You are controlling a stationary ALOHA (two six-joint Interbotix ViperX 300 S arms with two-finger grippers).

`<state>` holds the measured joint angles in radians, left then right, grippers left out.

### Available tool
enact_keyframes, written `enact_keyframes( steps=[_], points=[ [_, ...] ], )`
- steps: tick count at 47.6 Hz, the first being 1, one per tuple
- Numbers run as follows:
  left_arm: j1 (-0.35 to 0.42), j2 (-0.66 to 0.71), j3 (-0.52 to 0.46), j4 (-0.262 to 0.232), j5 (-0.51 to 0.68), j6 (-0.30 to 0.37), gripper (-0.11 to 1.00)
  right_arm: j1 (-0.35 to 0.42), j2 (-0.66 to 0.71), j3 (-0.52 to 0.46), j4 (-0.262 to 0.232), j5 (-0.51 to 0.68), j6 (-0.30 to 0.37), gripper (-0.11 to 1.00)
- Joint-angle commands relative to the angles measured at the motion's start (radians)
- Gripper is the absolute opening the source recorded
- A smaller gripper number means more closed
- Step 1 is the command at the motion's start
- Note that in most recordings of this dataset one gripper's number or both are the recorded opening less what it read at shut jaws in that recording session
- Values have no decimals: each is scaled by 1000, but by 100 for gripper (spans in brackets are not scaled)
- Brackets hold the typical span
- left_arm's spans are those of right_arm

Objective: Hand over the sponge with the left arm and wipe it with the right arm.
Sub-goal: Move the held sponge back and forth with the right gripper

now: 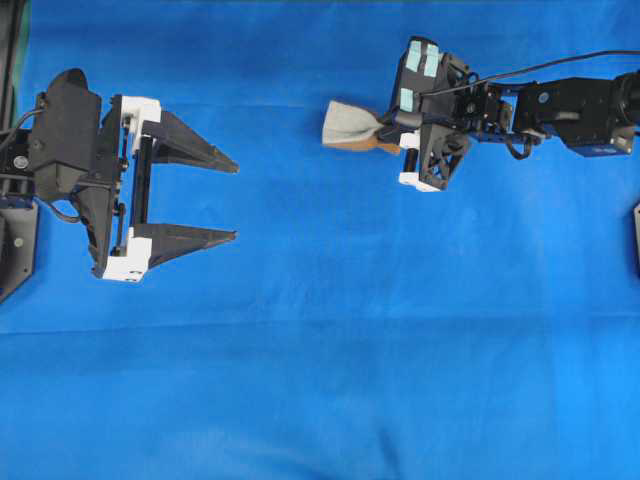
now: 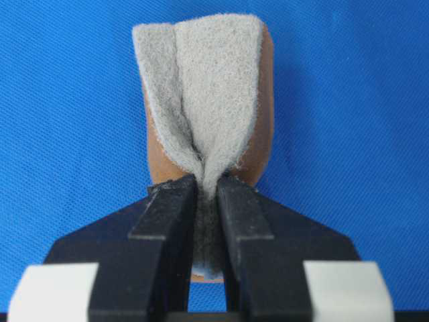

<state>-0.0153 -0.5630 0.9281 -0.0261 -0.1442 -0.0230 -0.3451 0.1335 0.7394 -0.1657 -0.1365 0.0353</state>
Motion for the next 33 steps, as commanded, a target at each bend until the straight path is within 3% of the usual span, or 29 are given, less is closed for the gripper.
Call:
enact_keyframes(
  steps=[1,21,33],
  points=[
    [-3,-3,-9,2,-8,2,90,51,-17,-6,9,6,5,15],
    [-3,-3,-9,2,-8,0,90,399,-17,0,55,5,152,15],
    [-3,-3,-9,2,-8,0,90,460,-17,-9,52,8,187,15]
  ],
)
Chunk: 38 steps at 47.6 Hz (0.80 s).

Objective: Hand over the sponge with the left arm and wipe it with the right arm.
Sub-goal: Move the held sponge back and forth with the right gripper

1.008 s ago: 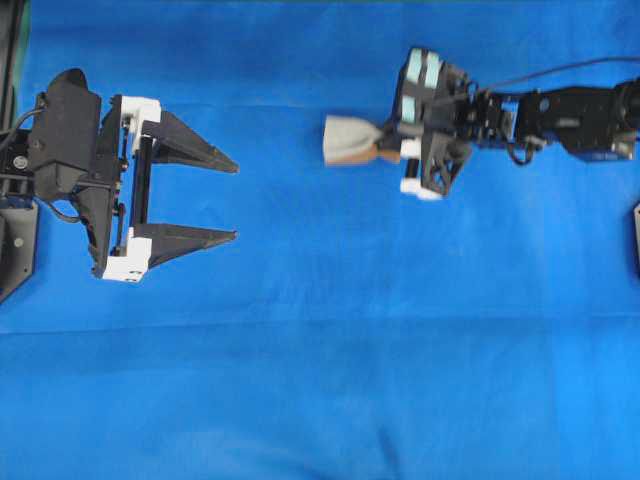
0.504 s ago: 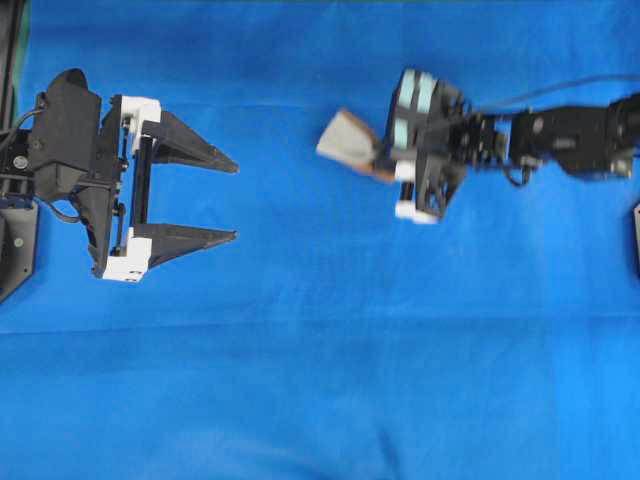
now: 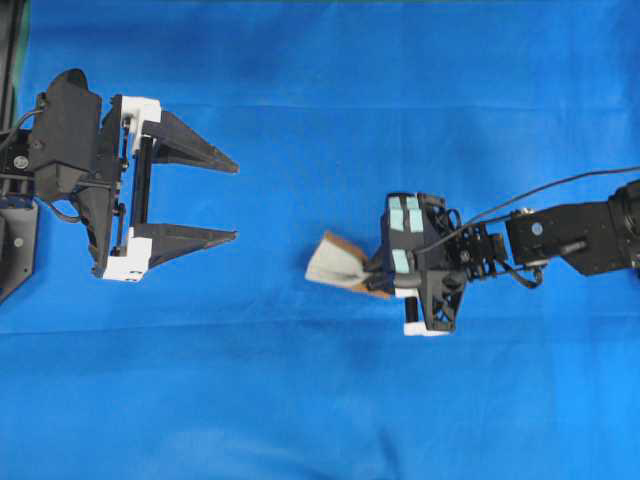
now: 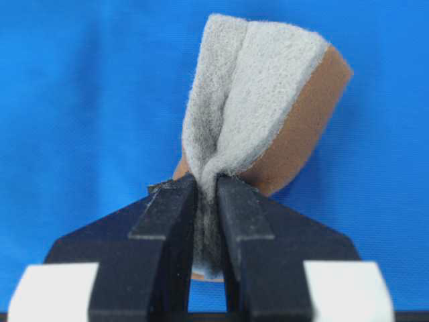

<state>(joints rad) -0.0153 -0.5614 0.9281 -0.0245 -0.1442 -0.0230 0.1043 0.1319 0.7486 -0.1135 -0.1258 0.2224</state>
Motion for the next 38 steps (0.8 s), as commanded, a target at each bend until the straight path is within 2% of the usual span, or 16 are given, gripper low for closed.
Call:
enact_keyframes(
  steps=[1,5,11,18,29,38],
  points=[
    [-3,-5,-11,0,-8,0,90,8,-15,-18,-2,-2,0,15],
    [-3,-5,-9,0,-8,0,90,-15,-14,-17,-5,-2,-11,15],
    [-3,-5,-9,0,-8,0,90,-95,-15,-8,-23,-2,-23,15],
    [-3,-5,-9,0,-6,-2,90,-241,-17,5,-87,0,-34,15],
    [-3,-5,-9,0,-3,-2,90,-433,-17,-6,-149,-5,-61,15],
    [-3,-5,-9,0,-3,-2,90,-505,-17,-20,-169,-5,-71,15]
  ],
)
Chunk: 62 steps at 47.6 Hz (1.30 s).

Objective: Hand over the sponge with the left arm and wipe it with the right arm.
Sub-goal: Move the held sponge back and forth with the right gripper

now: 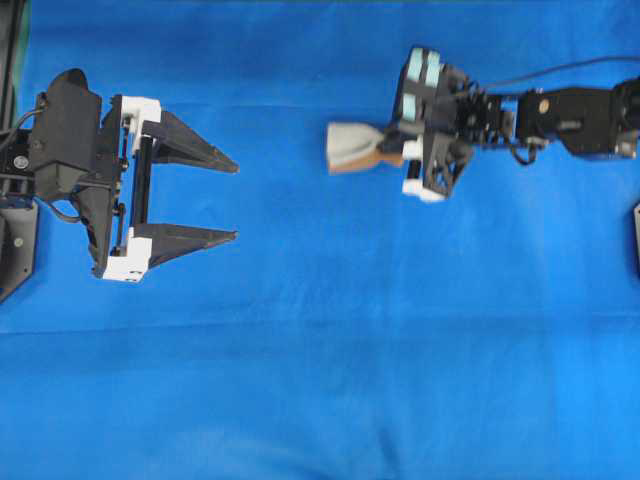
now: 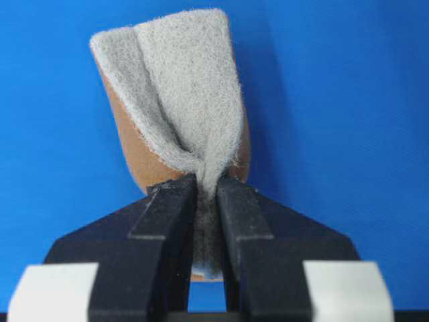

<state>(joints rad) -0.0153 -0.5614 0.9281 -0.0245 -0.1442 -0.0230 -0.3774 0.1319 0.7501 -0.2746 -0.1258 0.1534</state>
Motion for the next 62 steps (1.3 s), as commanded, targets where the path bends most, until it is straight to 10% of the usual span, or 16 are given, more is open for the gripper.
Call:
enact_keyframes(
  steps=[1,42,62],
  points=[
    [-3,-3,-9,0,-3,-2,90,-25,-17,-21,-9,-5,-2,14],
    [-3,-3,-11,0,-5,0,90,419,-11,-2,110,-6,87,15],
    [-3,-3,-11,-2,-9,-2,90,364,-8,-9,95,8,72,15]
  ],
)
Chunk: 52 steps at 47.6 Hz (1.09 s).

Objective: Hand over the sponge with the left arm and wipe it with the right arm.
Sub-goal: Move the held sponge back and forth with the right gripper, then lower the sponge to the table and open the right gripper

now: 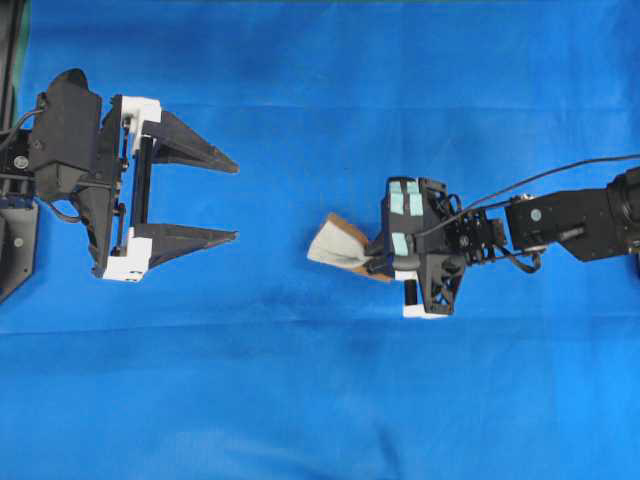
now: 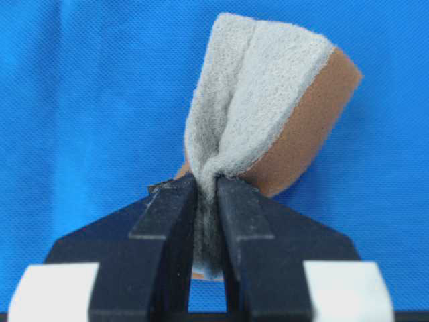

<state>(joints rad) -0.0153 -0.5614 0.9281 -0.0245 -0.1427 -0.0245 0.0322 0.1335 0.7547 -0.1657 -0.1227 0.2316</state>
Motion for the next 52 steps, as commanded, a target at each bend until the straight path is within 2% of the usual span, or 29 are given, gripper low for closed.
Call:
enact_keyframes(
  steps=[1,8,14,48,50,52],
  points=[
    [-3,-3,-11,0,-9,0,90,-60,-9,-14,-18,6,-9,15],
    [-3,-3,-11,0,-11,0,90,-163,-12,-14,-48,12,-28,15],
    [-3,-3,-11,-2,-9,-2,90,-209,-14,-14,-58,12,-40,15],
    [-3,-2,-11,0,-9,2,90,-213,-15,-20,-63,5,-26,15],
    [-3,-3,-12,0,-9,2,90,-210,-15,-18,-61,8,-26,21],
    [-3,-2,-11,0,-11,2,90,-206,-14,-20,-63,8,-26,34]
  ],
)
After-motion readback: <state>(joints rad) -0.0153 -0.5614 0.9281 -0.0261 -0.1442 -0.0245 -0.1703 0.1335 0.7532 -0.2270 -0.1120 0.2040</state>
